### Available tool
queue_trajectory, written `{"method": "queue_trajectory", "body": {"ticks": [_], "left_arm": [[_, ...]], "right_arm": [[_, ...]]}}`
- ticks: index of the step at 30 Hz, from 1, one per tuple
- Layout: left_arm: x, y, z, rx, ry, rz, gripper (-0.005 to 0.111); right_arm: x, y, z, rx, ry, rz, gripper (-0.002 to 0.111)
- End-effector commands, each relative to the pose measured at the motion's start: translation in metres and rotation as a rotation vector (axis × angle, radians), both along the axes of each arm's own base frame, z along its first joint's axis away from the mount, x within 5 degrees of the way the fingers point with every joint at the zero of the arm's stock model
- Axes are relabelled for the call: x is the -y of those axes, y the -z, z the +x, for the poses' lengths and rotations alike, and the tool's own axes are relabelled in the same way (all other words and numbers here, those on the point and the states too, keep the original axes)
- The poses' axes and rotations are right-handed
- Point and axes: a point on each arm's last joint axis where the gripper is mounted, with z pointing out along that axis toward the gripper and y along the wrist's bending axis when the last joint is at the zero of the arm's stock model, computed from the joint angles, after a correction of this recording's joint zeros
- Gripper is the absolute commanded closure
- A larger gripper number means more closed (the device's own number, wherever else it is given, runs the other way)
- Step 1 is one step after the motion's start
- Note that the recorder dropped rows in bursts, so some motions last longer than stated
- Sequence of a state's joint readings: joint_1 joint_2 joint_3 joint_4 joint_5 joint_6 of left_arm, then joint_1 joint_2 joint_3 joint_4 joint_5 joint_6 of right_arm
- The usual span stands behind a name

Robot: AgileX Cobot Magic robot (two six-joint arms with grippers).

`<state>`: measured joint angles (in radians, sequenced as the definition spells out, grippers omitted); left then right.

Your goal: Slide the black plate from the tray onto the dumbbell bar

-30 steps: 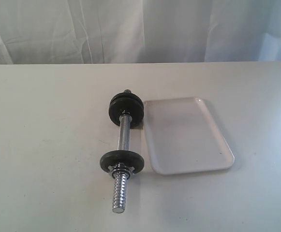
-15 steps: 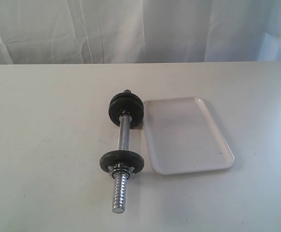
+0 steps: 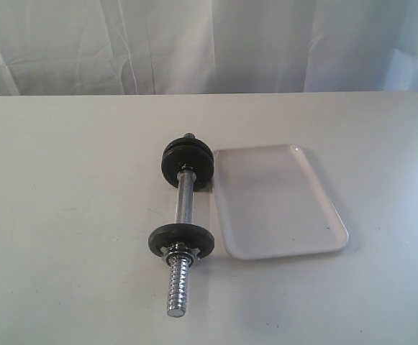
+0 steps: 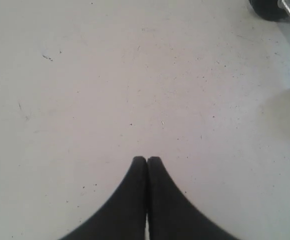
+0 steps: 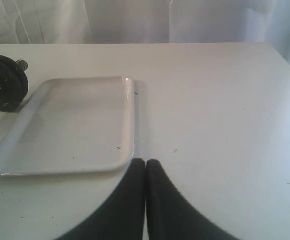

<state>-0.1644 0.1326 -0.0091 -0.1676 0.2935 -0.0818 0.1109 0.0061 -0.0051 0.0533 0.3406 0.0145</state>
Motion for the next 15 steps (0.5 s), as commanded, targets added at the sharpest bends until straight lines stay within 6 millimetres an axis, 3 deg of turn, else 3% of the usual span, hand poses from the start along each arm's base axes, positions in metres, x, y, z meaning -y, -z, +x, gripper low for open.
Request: {"method": "queue_trajectory", "body": {"ticks": [1, 7, 12, 15], "left_arm": [[0.000, 0.003, -0.002, -0.005, 0.008, 0.008, 0.107], [0.000, 0.001, -0.002, 0.036, 0.014, 0.019, 0.107], [-0.002, -0.012, -0.001, 0.219, -0.014, -0.010, 0.107], [-0.002, -0.012, -0.001, 0.224, -0.014, -0.008, 0.107]], "right_arm": [[0.000, 0.001, 0.000, 0.005, 0.003, -0.001, 0.108], [0.000, 0.001, 0.000, 0.005, 0.003, -0.001, 0.108], [0.000, 0.001, 0.000, 0.005, 0.003, -0.001, 0.108], [0.000, 0.001, 0.000, 0.005, 0.003, -0.001, 0.108]]}}
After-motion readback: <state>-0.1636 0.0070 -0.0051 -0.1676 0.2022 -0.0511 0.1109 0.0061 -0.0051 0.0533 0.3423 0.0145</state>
